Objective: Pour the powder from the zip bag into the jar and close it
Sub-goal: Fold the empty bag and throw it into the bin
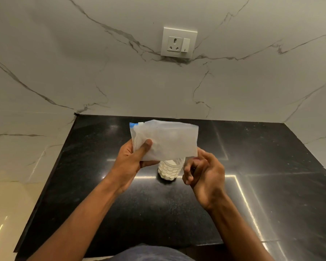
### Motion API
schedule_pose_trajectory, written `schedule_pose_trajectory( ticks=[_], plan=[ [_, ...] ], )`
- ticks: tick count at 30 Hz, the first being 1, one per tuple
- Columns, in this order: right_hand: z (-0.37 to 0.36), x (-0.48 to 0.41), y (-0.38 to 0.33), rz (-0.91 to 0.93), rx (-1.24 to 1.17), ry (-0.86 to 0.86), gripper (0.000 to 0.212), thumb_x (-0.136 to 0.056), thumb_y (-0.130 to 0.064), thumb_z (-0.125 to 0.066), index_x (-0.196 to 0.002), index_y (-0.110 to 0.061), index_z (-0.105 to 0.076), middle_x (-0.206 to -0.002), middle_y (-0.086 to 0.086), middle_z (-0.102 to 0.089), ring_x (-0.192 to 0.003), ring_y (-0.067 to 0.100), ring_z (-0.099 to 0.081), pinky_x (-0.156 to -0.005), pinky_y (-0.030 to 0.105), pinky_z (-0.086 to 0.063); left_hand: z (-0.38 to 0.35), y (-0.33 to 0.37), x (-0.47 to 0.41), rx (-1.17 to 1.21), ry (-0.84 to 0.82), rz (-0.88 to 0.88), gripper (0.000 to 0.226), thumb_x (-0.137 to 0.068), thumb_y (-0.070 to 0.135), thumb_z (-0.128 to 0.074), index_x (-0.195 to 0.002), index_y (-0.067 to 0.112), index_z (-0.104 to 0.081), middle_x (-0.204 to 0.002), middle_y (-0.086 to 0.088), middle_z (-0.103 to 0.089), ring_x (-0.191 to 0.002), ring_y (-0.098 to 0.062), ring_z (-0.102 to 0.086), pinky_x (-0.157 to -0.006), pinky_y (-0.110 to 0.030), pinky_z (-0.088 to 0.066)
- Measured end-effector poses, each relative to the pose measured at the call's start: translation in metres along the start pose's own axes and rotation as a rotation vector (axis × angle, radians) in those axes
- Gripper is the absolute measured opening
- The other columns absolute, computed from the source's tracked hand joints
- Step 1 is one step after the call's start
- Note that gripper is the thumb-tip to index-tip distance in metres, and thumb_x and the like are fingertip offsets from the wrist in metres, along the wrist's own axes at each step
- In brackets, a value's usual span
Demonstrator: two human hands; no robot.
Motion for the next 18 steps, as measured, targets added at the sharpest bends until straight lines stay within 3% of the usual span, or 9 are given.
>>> schedule_pose_trajectory(
  ticks=[2, 3, 6, 8, 10, 13, 15, 18],
  plan=[
    [-0.004, 0.008, 0.008, 0.020, 0.051, 0.031, 0.041, -0.090, -0.058, -0.062, -0.107, -0.023, -0.076, -0.078, 0.007, -0.064, -0.062, 0.016, -0.059, -0.055, 0.029, -0.047, -0.003, -0.001, 0.001, 0.064, 0.005, 0.008, 0.042, -0.093, 0.028, -0.067, -0.134, 0.025, -0.061, -0.122, -0.003, -0.078, -0.115, -0.027, -0.074, -0.080, -0.038, -0.066],
    [-0.008, 0.011, 0.014, 0.025, 0.080, 0.047, 0.046, -0.081, -0.060, -0.072, -0.108, -0.023, -0.072, -0.092, 0.009, -0.069, -0.074, 0.019, -0.067, -0.061, 0.031, -0.054, -0.006, -0.003, 0.003, 0.092, 0.000, 0.016, 0.041, -0.093, 0.027, -0.067, -0.134, 0.025, -0.061, -0.122, -0.003, -0.078, -0.114, -0.026, -0.075, -0.079, -0.038, -0.066],
    [-0.030, 0.013, 0.024, 0.064, 0.170, 0.013, 0.103, -0.057, -0.064, -0.092, -0.140, -0.019, -0.050, -0.133, 0.008, -0.068, -0.118, 0.025, -0.070, -0.093, 0.047, -0.059, -0.018, -0.014, 0.010, 0.142, -0.027, 0.059, 0.042, -0.091, 0.026, -0.070, -0.132, 0.025, -0.062, -0.121, -0.004, -0.078, -0.113, -0.028, -0.076, -0.078, -0.037, -0.066],
    [-0.042, 0.009, 0.016, 0.099, 0.109, 0.038, 0.110, -0.054, -0.067, -0.092, -0.145, -0.027, -0.047, -0.132, 0.005, -0.071, -0.121, 0.028, -0.070, -0.097, 0.053, -0.057, -0.026, -0.024, 0.013, 0.166, -0.052, 0.095, 0.039, -0.091, 0.023, -0.071, -0.130, 0.024, -0.065, -0.123, -0.007, -0.078, -0.114, -0.031, -0.075, -0.078, -0.038, -0.066],
    [-0.039, 0.000, 0.003, 0.118, -0.019, 0.147, 0.095, -0.064, -0.059, -0.091, -0.144, -0.028, -0.050, -0.124, 0.004, -0.076, -0.113, 0.028, -0.074, -0.089, 0.053, -0.061, -0.031, -0.030, 0.015, 0.175, -0.071, 0.118, 0.038, -0.092, 0.018, -0.072, -0.129, 0.022, -0.066, -0.123, -0.009, -0.078, -0.115, -0.031, -0.075, -0.078, -0.038, -0.066],
    [-0.023, -0.014, -0.006, 0.190, -0.132, 0.289, 0.065, -0.084, -0.029, -0.084, -0.141, -0.024, -0.053, -0.114, -0.001, -0.079, -0.104, 0.023, -0.077, -0.076, 0.043, -0.065, -0.033, -0.033, 0.015, 0.182, -0.072, 0.126, 0.046, -0.090, 0.013, -0.075, -0.134, 0.018, -0.063, -0.126, -0.010, -0.076, -0.118, -0.032, -0.073, -0.080, -0.039, -0.065],
    [-0.016, -0.016, -0.006, 0.239, -0.054, 0.351, 0.054, -0.087, -0.024, -0.082, -0.135, -0.026, -0.057, -0.110, -0.006, -0.079, -0.103, 0.020, -0.077, -0.074, 0.038, -0.065, -0.033, -0.032, 0.014, 0.160, -0.071, 0.119, 0.048, -0.088, 0.013, -0.077, -0.133, 0.020, -0.063, -0.125, -0.006, -0.077, -0.117, -0.030, -0.074, -0.080, -0.039, -0.065],
    [-0.012, -0.015, -0.012, 0.452, 0.280, 0.327, 0.025, -0.097, -0.023, -0.072, -0.121, -0.026, -0.065, -0.103, -0.010, -0.078, -0.097, 0.016, -0.077, -0.069, 0.027, -0.063, -0.035, -0.032, 0.015, 0.090, -0.060, 0.120, 0.042, -0.091, 0.010, -0.074, -0.129, 0.026, -0.064, -0.120, 0.000, -0.079, -0.113, -0.025, -0.076, -0.080, -0.038, -0.065]
  ],
)
Point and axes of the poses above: each hand's wrist, its own x-axis away from the middle knuckle, its own z-axis out of the back of the hand, y = z × x, the point moved 8 cm from there along -x, towards the middle knuckle
